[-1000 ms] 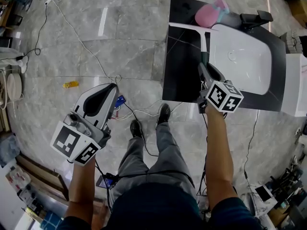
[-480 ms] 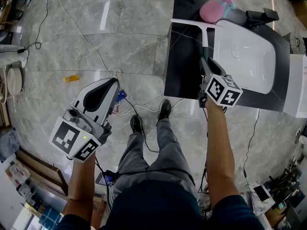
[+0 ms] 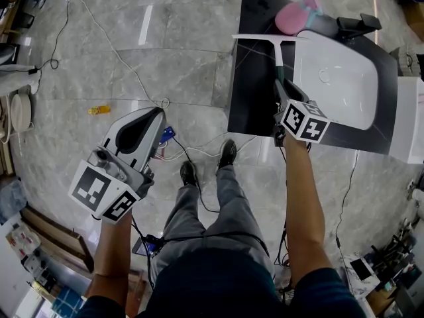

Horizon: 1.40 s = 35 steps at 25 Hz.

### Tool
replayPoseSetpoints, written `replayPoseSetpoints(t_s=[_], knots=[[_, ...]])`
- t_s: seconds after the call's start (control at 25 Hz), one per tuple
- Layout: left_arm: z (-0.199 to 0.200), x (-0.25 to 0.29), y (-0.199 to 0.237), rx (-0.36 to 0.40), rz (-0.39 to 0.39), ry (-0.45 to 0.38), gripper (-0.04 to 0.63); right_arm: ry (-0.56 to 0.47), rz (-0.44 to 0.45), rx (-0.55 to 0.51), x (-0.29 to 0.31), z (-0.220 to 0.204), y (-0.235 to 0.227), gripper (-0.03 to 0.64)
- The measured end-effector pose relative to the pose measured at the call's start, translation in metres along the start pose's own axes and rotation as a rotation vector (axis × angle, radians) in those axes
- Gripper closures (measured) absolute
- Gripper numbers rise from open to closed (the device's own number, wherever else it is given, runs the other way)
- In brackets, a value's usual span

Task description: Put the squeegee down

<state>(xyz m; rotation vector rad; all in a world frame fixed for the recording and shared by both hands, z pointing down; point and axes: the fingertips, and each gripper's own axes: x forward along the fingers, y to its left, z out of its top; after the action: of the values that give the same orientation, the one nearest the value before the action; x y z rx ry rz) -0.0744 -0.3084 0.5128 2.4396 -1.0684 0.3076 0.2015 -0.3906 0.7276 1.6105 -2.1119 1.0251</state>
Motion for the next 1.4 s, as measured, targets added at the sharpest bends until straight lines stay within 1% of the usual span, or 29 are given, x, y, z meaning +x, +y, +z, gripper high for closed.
replayPoseSetpoints(t_s=[0.12, 0.28, 0.6, 0.68, 0.72, 0.76, 0.84, 0.88, 0.96, 1.2, 1.4], knots=[[0.004, -0.006, -0.001, 0.006, 0.002, -0.007, 0.591, 0.004, 0.002, 0.015, 0.0, 0.0, 0.0, 0.509], [0.011, -0.013, -0.004, 0.018, 0.002, -0.018, 0.591, -0.001, -0.005, 0.016, -0.002, 0.004, 0.0, 0.483], [0.034, -0.034, -0.013, 0.048, 0.006, -0.047, 0.591, -0.062, -0.044, -0.011, -0.037, 0.035, 0.01, 0.477], [0.041, -0.04, -0.016, 0.057, 0.004, -0.059, 0.591, -0.092, -0.048, -0.017, -0.051, 0.048, 0.015, 0.485], [0.045, -0.043, -0.017, 0.062, 0.002, -0.066, 0.591, -0.114, -0.046, -0.017, -0.06, 0.057, 0.018, 0.496], [0.049, -0.046, -0.019, 0.067, 0.0, -0.073, 0.591, -0.14, -0.041, -0.014, -0.07, 0.066, 0.023, 0.521], [0.055, -0.053, -0.023, 0.077, -0.004, -0.085, 0.591, -0.196, -0.017, -0.002, -0.093, 0.086, 0.035, 0.598], [0.058, -0.057, -0.025, 0.082, -0.006, -0.09, 0.591, -0.224, -0.001, -0.001, -0.106, 0.096, 0.043, 0.607], [0.064, -0.066, -0.028, 0.09, -0.006, -0.1, 0.591, -0.273, 0.036, -0.018, -0.129, 0.114, 0.062, 0.607], [0.085, -0.096, -0.038, 0.113, -0.016, -0.144, 0.591, -0.363, 0.13, -0.09, -0.193, 0.155, 0.12, 0.607], [0.098, -0.124, -0.048, 0.13, -0.028, -0.175, 0.591, -0.434, 0.208, -0.151, -0.252, 0.174, 0.177, 0.607]])
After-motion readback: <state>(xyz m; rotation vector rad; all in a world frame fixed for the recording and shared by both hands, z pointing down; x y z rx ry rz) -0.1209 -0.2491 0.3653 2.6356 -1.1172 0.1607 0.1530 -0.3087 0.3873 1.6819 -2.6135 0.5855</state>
